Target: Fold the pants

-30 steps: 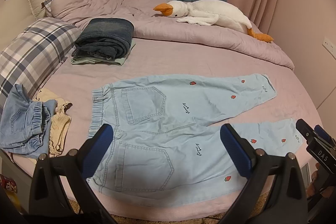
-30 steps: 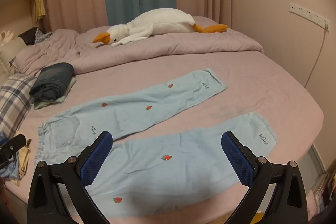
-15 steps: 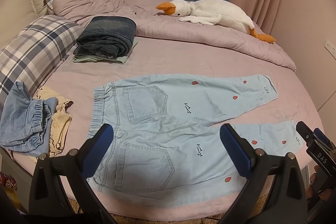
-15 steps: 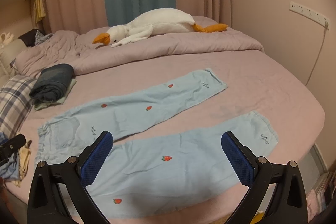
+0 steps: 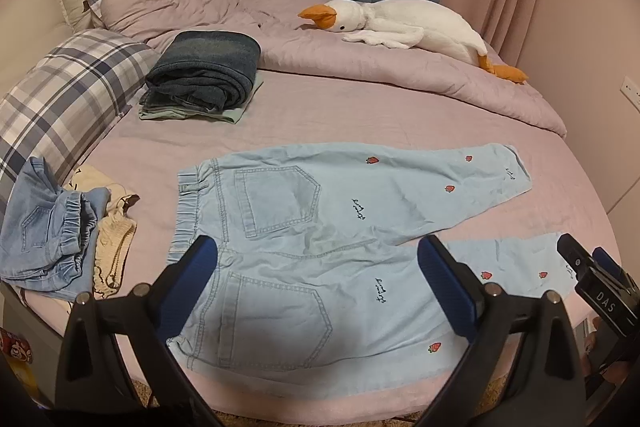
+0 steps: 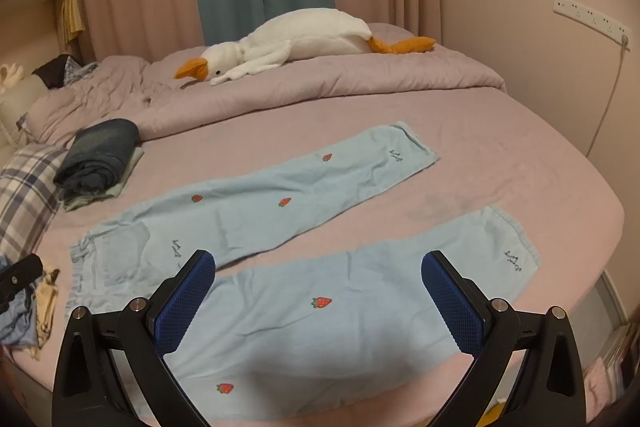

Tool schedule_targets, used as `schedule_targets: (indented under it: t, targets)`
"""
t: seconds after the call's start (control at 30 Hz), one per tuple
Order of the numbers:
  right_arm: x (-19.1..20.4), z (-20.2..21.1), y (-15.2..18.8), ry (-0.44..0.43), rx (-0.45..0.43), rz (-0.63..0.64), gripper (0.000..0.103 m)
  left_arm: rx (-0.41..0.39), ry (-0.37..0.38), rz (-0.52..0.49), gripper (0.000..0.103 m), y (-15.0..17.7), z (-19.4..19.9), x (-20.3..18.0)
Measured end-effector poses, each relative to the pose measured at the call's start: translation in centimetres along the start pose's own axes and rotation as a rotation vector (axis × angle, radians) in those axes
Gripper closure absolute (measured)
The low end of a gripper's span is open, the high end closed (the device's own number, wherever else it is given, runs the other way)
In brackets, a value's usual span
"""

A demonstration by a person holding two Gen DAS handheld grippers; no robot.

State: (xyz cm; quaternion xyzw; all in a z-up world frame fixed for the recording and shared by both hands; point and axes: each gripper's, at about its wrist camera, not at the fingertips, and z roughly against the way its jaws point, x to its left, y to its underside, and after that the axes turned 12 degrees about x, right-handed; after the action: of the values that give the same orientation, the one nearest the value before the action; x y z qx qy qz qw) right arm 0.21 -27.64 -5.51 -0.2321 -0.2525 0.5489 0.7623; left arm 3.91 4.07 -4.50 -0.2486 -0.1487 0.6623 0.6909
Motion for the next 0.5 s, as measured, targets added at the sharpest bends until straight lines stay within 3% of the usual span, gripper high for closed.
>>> schedule_targets:
  t: [0.5]
  targets:
    - [0.1,-0.6,-0.8,0.001,-0.011,-0.024,0.0,0.019,0.017,0.032,0.004,-1.3,-1.1,0.8]
